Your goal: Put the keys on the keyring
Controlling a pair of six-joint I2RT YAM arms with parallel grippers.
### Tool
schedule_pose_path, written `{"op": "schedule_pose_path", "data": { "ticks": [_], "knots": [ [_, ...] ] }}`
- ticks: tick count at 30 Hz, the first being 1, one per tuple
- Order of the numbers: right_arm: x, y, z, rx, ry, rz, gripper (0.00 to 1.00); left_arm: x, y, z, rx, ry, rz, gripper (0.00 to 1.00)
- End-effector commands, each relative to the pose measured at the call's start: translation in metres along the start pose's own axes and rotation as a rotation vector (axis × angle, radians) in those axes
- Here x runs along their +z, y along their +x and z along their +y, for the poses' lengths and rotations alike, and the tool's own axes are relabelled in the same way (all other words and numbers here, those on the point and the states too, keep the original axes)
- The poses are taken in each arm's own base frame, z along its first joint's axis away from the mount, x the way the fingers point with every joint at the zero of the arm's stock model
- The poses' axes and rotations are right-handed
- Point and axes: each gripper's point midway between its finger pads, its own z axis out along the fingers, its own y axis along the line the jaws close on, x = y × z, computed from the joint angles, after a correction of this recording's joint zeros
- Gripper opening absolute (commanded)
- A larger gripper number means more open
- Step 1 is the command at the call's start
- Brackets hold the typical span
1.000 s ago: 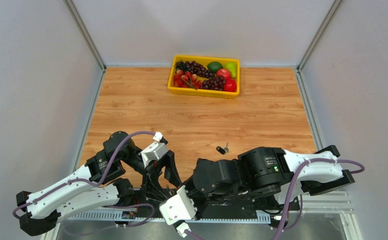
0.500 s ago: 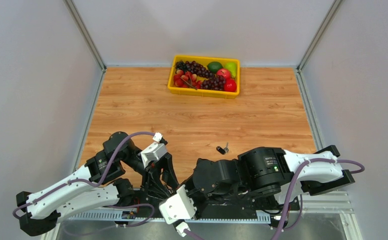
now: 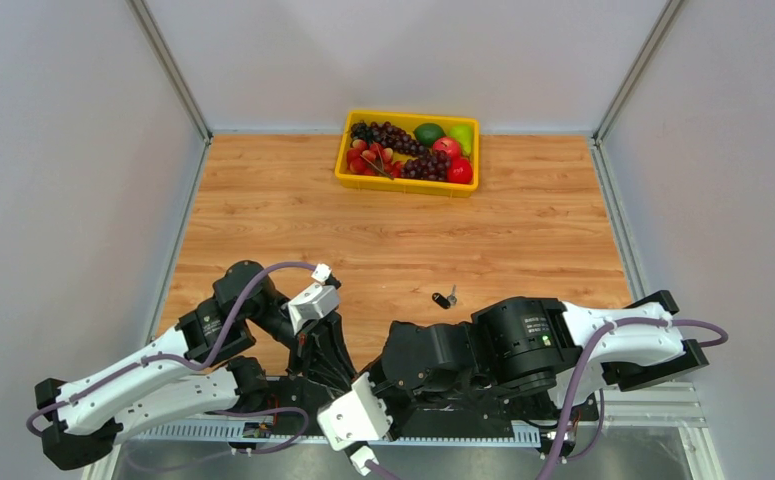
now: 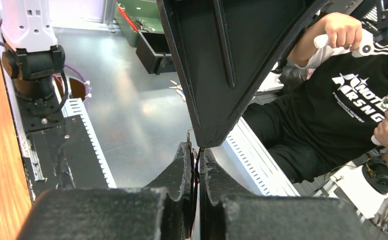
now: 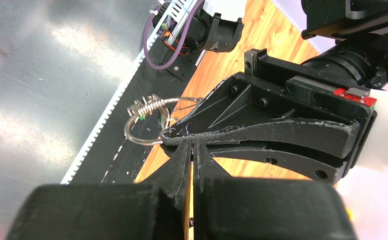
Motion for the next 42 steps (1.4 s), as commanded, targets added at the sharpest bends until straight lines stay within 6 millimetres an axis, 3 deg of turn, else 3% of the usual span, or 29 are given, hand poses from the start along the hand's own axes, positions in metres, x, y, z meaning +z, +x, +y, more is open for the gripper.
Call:
{"op": "schedule_pose_path", "data": {
  "ticks": [1, 8, 15, 18, 20, 26, 28, 32, 37, 39, 42],
  "knots": [
    [-0.016, -0.012, -0.016, -0.009, 0.073, -0.062, 0.0, 0.001, -0.005, 0.002, 0.072, -0.002, -0.014, 0.01],
    [-0.018, -0.013, -0.018, -0.005, 0.086, -0.068, 0.0, -0.007, -0.014, 0.002, 0.172, -0.089, -0.069, 0.01],
    [-0.03, -0.024, -0.027, 0.033, 0.134, -0.131, 0.02, -0.023, -0.036, 0.019, 0.227, -0.306, -0.187, 0.01],
    [-0.047, -0.034, -0.039, 0.085, 0.22, -0.216, 0.14, -0.034, -0.041, 0.031, 0.233, -0.418, -0.226, 0.01],
    [-0.059, -0.037, -0.051, 0.141, 0.306, -0.272, 0.27, -0.041, -0.044, 0.036, 0.243, -0.481, -0.247, 0.0],
    [-0.088, -0.023, -0.084, 0.403, 0.566, -0.351, 0.6, -0.067, -0.054, 0.054, 0.266, -0.673, -0.317, 0.0],
    [-0.091, -0.014, -0.091, 0.51, 0.637, -0.36, 0.68, -0.076, -0.058, 0.061, 0.274, -0.739, -0.344, 0.0],
    [-0.083, 0.017, -0.112, 0.749, 0.759, -0.338, 0.69, -0.097, -0.064, 0.078, 0.284, -0.882, -0.404, 0.0],
    [-0.073, 0.085, -0.148, 1.063, 0.831, -0.334, 0.61, -0.12, -0.07, 0.094, 0.314, -1.029, -0.463, 0.0],
    [-0.073, 0.11, -0.16, 1.146, 0.846, -0.346, 0.61, -0.138, -0.069, 0.106, 0.305, -1.14, -0.5, 0.0],
    [-0.067, 0.119, -0.167, 1.213, 0.779, -0.419, 0.58, -0.156, -0.067, 0.117, 0.298, -1.247, -0.539, 0.0]
  ]
}}
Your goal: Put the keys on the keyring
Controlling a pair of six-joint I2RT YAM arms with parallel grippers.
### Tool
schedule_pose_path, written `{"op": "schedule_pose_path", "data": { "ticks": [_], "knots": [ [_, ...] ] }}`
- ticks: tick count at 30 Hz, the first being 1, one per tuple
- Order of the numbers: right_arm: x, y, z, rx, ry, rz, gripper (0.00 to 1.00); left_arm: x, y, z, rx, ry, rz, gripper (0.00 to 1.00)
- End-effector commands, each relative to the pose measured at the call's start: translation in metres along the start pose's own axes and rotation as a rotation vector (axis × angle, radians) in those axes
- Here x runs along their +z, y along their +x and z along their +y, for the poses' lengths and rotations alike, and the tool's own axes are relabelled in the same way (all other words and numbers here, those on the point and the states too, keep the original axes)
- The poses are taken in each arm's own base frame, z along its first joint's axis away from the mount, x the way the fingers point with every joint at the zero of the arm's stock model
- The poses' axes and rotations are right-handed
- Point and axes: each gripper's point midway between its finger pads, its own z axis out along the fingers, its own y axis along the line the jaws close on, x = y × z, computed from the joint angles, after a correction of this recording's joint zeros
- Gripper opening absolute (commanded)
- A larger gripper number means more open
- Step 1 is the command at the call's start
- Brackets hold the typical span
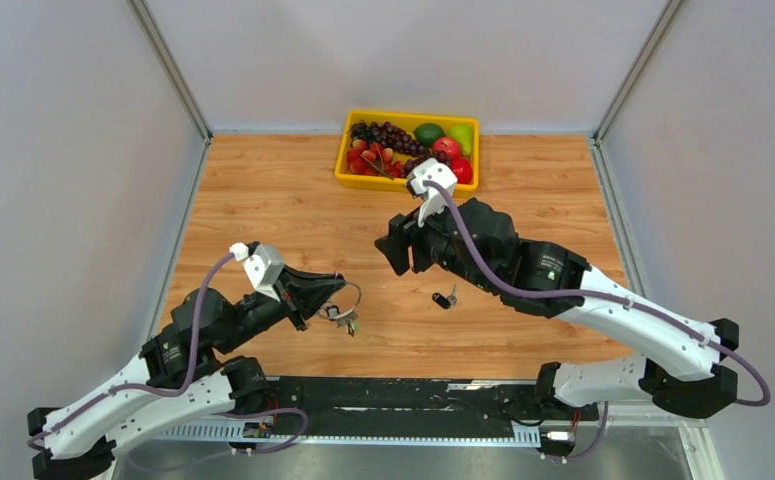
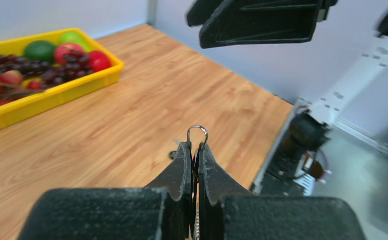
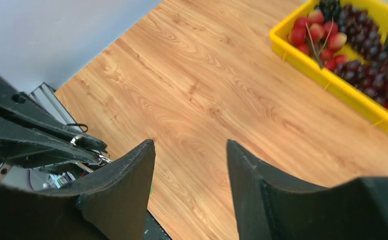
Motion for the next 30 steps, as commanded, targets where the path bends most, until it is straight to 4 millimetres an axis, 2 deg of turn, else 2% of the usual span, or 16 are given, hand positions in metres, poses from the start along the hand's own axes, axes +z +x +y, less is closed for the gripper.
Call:
{"op": "schedule_pose_path", "data": {
  "ticks": [1, 3, 5, 7, 8, 9, 12, 13, 14, 21, 30],
  "knots": [
    [0.004, -0.02, 0.01, 0.261, -0.153, -0.066, 0.57, 0.0, -0.017, 0.046, 0.029, -0.248, -0.121, 0.0],
    [0.008, -0.019, 0.011, 0.273, -0.176, -0.068, 0.55, 0.0, -0.016, 0.057, 0.042, -0.309, -0.139, 0.0],
    [0.015, -0.015, 0.014, 0.281, -0.201, -0.049, 0.55, 0.003, -0.005, 0.071, 0.073, -0.37, -0.129, 0.0],
    [0.023, -0.009, 0.018, 0.306, -0.233, -0.012, 0.54, 0.004, 0.001, 0.079, 0.095, -0.409, -0.133, 0.0],
    [0.028, -0.005, 0.021, 0.324, -0.248, 0.011, 0.53, 0.006, -0.003, 0.08, 0.096, -0.416, -0.158, 0.0],
    [0.032, -0.002, 0.024, 0.341, -0.26, 0.027, 0.52, 0.006, 0.003, 0.085, 0.106, -0.435, -0.153, 0.0],
    [0.046, 0.007, 0.033, 0.377, -0.288, 0.072, 0.48, 0.005, 0.002, 0.089, 0.131, -0.452, -0.195, 0.0],
    [0.05, 0.01, 0.035, 0.386, -0.288, 0.084, 0.47, 0.005, 0.007, 0.092, 0.137, -0.462, -0.194, 0.0],
    [0.055, 0.012, 0.034, 0.392, -0.283, 0.089, 0.47, 0.004, 0.003, 0.093, 0.141, -0.464, -0.217, 0.0],
    [0.087, 0.027, 0.035, 0.395, -0.242, 0.134, 0.41, 0.0, 0.008, 0.097, 0.151, -0.473, -0.261, 0.0],
    [0.107, 0.029, 0.042, 0.39, -0.257, 0.153, 0.41, 0.002, 0.019, 0.104, 0.182, -0.505, -0.233, 0.0]
  ]
}}
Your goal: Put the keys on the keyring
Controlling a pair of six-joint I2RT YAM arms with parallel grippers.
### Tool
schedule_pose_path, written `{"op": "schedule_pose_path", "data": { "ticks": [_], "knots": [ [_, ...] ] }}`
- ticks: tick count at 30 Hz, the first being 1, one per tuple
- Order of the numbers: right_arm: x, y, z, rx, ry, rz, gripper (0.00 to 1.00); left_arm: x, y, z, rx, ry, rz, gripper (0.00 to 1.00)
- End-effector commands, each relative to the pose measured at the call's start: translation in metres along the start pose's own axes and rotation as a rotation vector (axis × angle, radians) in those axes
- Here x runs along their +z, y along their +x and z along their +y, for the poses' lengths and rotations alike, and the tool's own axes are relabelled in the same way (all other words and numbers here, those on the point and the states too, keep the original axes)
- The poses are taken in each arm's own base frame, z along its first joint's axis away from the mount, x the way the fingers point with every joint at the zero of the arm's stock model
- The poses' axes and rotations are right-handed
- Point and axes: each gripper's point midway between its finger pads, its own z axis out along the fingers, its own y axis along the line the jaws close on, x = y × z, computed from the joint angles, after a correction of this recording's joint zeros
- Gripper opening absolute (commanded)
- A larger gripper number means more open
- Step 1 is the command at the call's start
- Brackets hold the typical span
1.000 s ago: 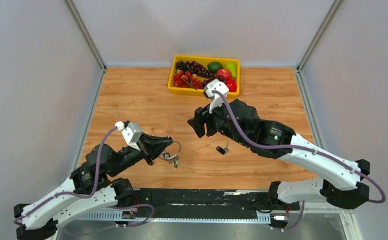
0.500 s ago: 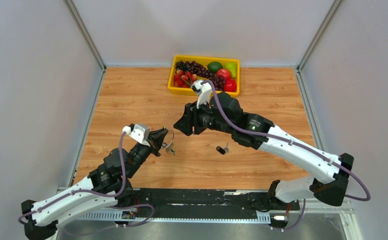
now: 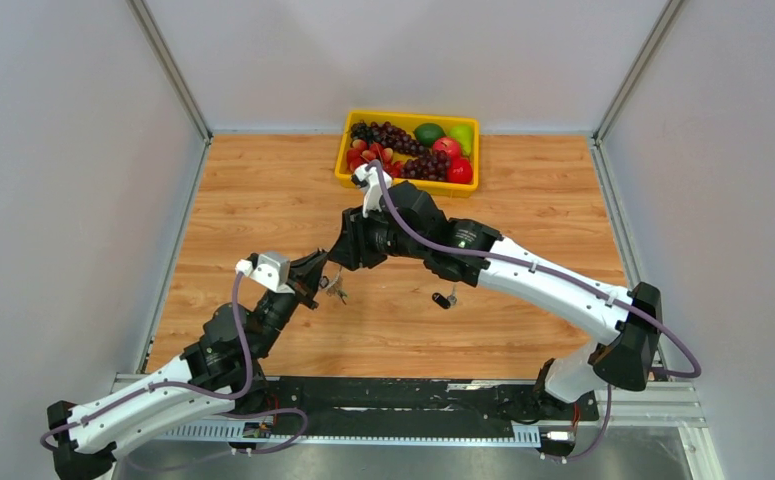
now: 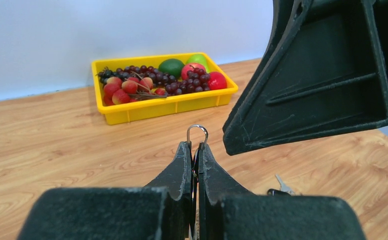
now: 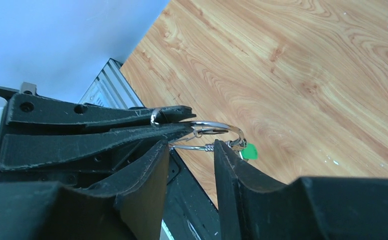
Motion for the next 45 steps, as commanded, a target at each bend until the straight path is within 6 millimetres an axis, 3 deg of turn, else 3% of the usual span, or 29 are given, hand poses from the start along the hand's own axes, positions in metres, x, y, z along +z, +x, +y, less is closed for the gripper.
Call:
{"op": "schedule_pose_path", "data": {
  "ticks": [1, 8, 17, 33, 38, 43, 45],
  "knots": [
    [-0.004, -0.034, 0.024, 0.006, -0.073, -0.094, 0.41, 0.003, -0.012, 0.004, -0.001, -0.023, -0.057, 0.0],
    [0.0, -0.043, 0.028, 0.0, -0.088, -0.119, 0.4, 0.004, -0.008, 0.004, 0.011, -0.024, -0.052, 0.0],
    [0.016, -0.037, 0.027, 0.001, -0.092, -0.091, 0.4, 0.004, -0.009, 0.004, 0.011, -0.027, -0.055, 0.0],
    [0.018, -0.042, 0.035, -0.03, -0.1, -0.109, 0.3, 0.004, -0.006, 0.005, 0.02, -0.035, -0.045, 0.0],
    [0.021, -0.041, 0.037, -0.04, -0.102, -0.107, 0.2, 0.005, -0.006, 0.005, 0.022, -0.036, -0.043, 0.0],
    [0.024, -0.037, 0.036, -0.048, -0.1, -0.099, 0.0, 0.005, -0.008, 0.006, 0.021, -0.038, -0.045, 0.0],
    [0.024, -0.036, 0.036, -0.055, -0.098, -0.099, 0.0, 0.004, -0.008, 0.007, 0.019, -0.041, -0.047, 0.0]
  ]
}}
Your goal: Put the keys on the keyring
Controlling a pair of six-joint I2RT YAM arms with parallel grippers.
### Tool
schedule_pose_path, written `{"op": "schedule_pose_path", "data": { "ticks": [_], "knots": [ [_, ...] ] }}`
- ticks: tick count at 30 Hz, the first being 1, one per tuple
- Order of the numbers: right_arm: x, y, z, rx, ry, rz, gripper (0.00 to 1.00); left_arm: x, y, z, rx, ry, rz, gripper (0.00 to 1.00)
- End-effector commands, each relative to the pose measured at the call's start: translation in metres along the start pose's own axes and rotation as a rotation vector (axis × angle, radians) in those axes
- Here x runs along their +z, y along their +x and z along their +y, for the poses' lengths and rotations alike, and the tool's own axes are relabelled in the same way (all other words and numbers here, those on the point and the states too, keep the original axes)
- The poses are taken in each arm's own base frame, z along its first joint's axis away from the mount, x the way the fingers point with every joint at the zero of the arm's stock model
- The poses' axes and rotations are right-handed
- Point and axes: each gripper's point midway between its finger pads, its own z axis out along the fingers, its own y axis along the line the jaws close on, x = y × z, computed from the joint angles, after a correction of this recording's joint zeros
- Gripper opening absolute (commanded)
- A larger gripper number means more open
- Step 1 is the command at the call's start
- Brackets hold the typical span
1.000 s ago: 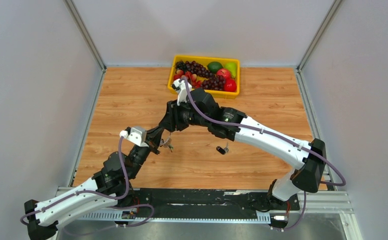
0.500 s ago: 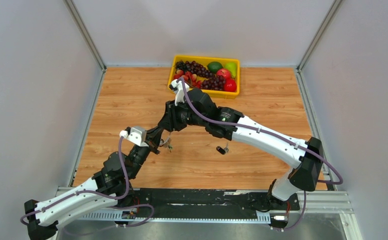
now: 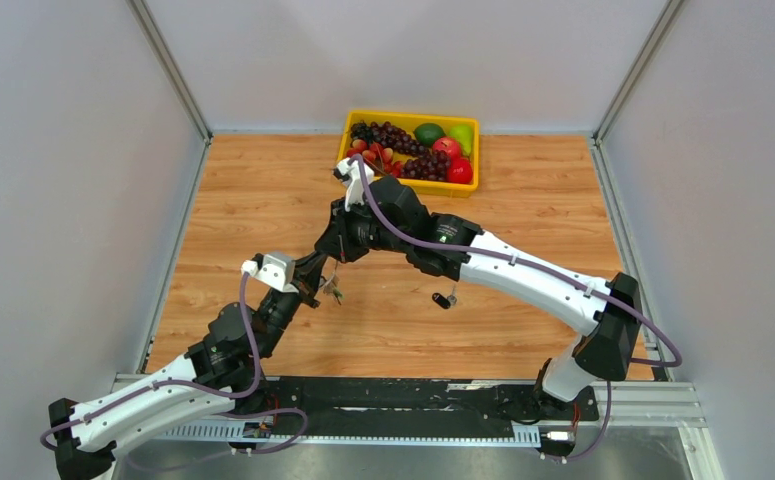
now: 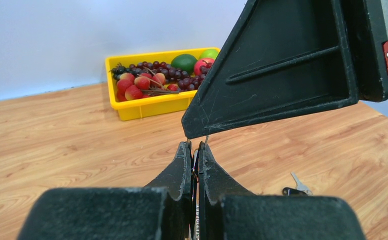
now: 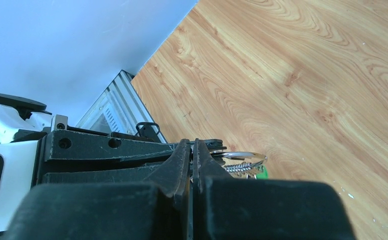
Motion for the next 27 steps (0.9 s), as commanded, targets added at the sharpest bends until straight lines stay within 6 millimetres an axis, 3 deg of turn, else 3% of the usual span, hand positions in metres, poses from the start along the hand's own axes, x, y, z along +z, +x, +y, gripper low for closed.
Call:
{"op": "schedule_pose_path", "data": {
  "ticks": [1, 12, 27],
  "knots": [
    [-0.001, -0.018, 0.016, -0.036, -0.041, -0.06, 0.0, 0.001, -0.018, 0.001, -0.026, -0.005, -0.057, 0.0],
    [-0.009, -0.015, 0.02, -0.084, -0.015, -0.08, 0.0, 0.0, -0.024, -0.004, -0.044, 0.022, -0.062, 0.01],
    [-0.048, -0.038, 0.037, -0.126, 0.012, -0.189, 0.0, -0.016, -0.025, -0.041, -0.106, 0.262, -0.086, 0.29]
  ]
}}
